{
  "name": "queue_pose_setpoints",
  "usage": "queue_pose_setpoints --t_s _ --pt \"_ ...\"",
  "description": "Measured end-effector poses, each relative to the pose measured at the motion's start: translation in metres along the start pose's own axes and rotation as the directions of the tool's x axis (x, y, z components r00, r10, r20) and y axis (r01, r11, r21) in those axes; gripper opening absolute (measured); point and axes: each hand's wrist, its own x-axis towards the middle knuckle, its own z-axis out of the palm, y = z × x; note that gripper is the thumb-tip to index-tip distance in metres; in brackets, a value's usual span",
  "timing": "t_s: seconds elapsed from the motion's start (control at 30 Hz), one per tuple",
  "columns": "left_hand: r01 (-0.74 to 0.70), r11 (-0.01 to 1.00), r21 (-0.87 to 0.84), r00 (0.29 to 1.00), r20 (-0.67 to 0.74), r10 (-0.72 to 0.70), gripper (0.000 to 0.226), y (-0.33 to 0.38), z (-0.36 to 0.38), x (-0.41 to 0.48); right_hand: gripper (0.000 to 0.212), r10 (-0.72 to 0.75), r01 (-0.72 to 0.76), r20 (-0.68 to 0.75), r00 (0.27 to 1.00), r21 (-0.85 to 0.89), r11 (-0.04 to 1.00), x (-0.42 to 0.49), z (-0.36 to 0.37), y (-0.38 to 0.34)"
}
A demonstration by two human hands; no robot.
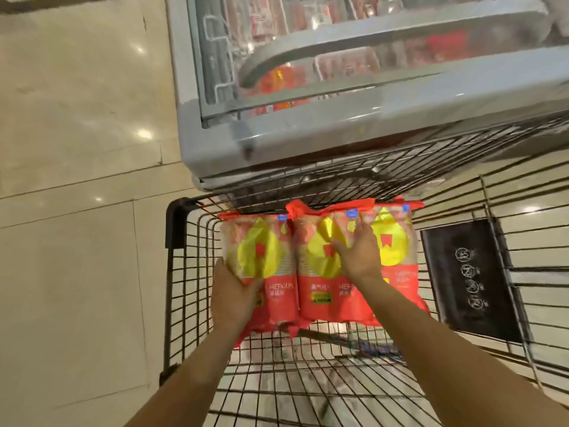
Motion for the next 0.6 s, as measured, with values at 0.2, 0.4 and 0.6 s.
queue_pose_setpoints --t_s 0.2,0.4,0.6 --pt "-0.283 0.893 0.350 0.950 -0.026 0.311 0.077 0.063 -0.033 -0.044 0.049 -0.211 0.239 0.121 0.970 -0.319 0.917 -0.044 -0.060 -0.046" --pt "-0.451 0.707 0.545 0.854 0.031 0.520 0.077 0.163 -0.097 -0.121 0.060 -0.549 0.526 0.156 0.821 -0.582 0.621 -0.116 -0.143 -0.105" --pt "-0.486 0.551 0.678 0.730 -0.033 0.683 0.078 0.242 -0.154 -0.202 0.067 -0.732 0.588 0.025 0.681 -0.615 0.526 -0.192 -0.235 -0.147"
